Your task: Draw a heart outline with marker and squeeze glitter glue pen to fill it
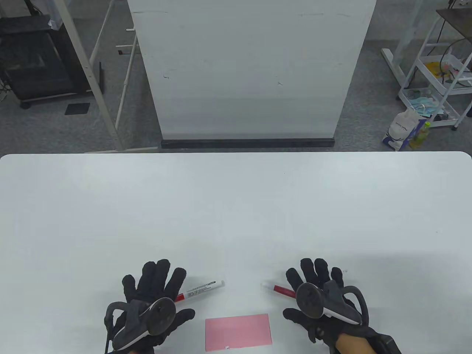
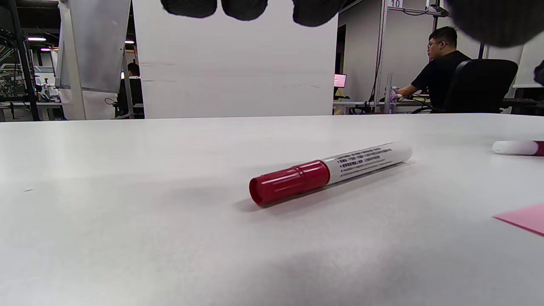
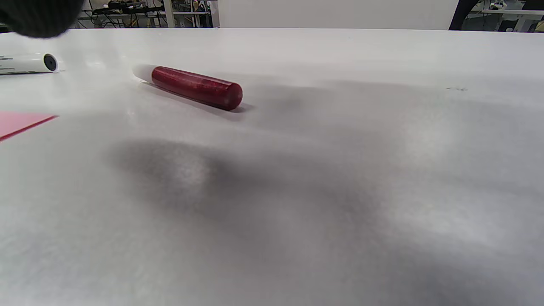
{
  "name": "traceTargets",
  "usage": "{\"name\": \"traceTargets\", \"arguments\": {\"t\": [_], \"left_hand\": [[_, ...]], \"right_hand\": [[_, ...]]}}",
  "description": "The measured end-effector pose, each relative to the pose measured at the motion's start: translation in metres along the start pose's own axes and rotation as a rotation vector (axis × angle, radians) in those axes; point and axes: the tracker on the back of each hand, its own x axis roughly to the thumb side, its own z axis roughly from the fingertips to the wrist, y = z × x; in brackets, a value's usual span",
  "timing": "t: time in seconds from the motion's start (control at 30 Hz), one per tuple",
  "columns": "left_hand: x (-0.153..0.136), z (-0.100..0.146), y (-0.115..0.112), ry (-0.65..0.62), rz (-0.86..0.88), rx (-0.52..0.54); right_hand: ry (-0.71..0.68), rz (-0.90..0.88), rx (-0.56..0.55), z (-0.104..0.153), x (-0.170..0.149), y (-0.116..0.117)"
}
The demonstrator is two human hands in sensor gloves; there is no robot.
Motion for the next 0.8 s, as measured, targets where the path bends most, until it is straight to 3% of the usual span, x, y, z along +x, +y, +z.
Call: {"name": "traceTargets", "arguments": {"t": [0.8], "left_hand": [[0.0002,0.0005,0.0013,-0.007,0.001,0.015]], "right_hand": [[0.000,0.001,-0.008,0.0010,-0.0004,0.0005]]}}
